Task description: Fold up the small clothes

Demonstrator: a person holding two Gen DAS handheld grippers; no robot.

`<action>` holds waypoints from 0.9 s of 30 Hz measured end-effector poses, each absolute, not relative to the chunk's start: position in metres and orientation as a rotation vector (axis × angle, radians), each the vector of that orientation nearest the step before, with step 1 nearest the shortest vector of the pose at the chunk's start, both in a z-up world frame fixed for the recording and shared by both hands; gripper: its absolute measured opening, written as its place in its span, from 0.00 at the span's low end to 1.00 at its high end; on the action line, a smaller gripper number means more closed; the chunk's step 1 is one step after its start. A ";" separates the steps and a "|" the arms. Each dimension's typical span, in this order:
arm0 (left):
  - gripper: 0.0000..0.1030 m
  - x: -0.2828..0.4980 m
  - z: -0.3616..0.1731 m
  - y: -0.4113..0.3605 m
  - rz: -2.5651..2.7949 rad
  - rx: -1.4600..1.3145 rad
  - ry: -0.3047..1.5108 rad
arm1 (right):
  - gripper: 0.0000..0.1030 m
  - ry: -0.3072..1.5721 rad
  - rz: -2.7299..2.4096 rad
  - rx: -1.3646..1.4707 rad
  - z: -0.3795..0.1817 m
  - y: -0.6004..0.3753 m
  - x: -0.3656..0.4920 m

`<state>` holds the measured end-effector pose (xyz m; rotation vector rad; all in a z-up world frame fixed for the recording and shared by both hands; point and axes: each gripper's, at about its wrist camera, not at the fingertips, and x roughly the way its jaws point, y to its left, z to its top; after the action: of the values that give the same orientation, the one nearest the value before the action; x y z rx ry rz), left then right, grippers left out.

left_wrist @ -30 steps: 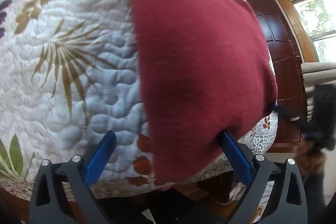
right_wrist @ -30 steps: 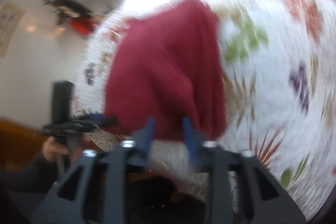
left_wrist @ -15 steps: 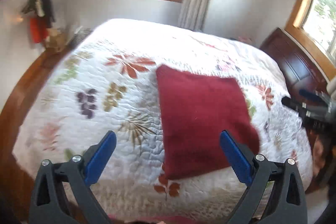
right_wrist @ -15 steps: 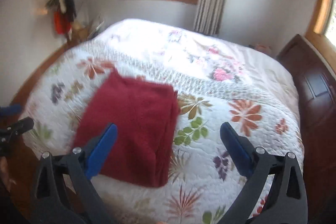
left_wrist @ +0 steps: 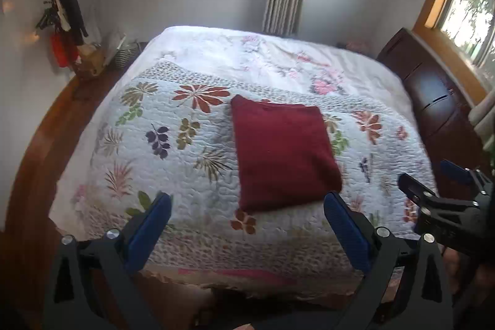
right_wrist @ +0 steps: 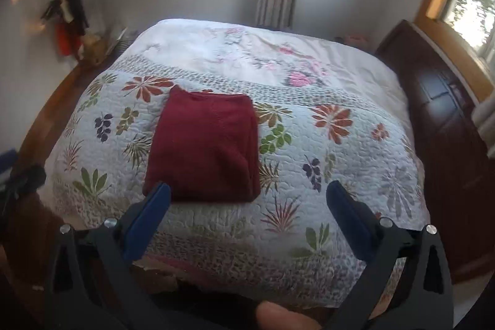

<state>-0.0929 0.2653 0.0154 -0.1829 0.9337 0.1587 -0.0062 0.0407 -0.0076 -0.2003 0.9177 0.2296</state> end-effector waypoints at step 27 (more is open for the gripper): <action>0.96 -0.110 0.016 0.272 0.064 -0.158 0.913 | 0.97 0.856 0.148 -0.150 0.029 0.071 -0.060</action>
<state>-0.1098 0.2722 0.0160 -0.1577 0.9132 0.0637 -0.0599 0.0708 0.0292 -0.1501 0.8559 0.1481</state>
